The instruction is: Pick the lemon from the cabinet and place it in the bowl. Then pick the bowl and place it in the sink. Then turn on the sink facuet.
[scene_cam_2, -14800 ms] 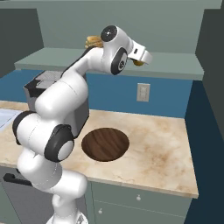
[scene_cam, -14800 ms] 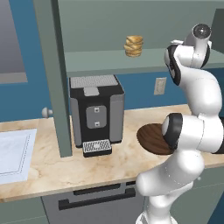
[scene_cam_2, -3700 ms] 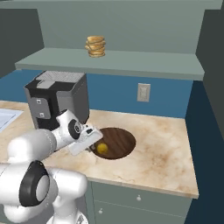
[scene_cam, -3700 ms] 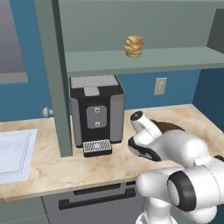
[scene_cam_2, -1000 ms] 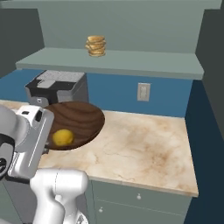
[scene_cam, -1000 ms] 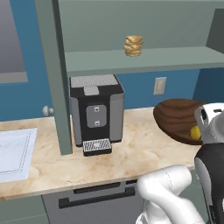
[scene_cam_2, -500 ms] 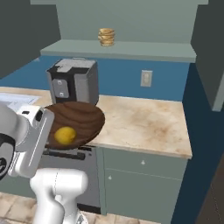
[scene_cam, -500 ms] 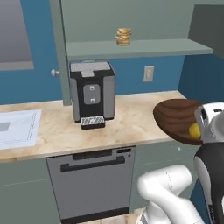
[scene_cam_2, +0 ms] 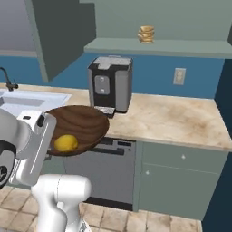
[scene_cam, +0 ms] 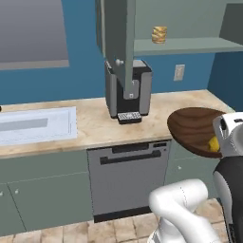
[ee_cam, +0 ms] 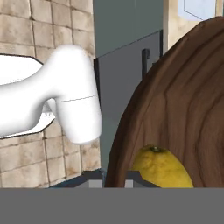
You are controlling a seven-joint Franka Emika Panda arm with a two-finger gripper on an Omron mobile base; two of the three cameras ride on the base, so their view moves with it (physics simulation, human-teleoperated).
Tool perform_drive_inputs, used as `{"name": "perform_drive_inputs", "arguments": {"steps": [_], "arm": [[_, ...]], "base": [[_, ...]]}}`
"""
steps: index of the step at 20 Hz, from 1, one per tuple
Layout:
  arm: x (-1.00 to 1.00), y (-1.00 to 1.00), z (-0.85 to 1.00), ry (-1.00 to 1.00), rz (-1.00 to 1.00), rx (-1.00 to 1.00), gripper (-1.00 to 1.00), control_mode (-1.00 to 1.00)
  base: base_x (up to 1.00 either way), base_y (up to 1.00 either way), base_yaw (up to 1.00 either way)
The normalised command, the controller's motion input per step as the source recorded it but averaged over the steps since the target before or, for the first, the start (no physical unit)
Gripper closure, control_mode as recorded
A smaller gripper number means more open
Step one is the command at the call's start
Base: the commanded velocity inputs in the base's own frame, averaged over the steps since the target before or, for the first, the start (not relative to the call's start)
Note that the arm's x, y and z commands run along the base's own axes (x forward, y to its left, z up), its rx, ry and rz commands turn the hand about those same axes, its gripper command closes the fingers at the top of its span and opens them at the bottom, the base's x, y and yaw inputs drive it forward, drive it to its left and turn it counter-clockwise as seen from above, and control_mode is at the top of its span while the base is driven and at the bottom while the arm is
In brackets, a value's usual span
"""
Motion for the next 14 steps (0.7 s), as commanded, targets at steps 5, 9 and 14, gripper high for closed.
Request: {"name": "perform_drive_inputs", "arguments": {"steps": [5,9,14], "arm": [[0.00,0.00,0.00,0.00,0.00,0.00,1.00,1.00],[0.00,0.00,0.00,0.00,0.00,0.00,1.00,1.00],[0.00,0.00,0.00,0.00,0.00,0.00,1.00,1.00]], "base": [[0.00,0.90,0.00],[0.00,0.85,0.00],[0.00,0.92,0.00]]}}
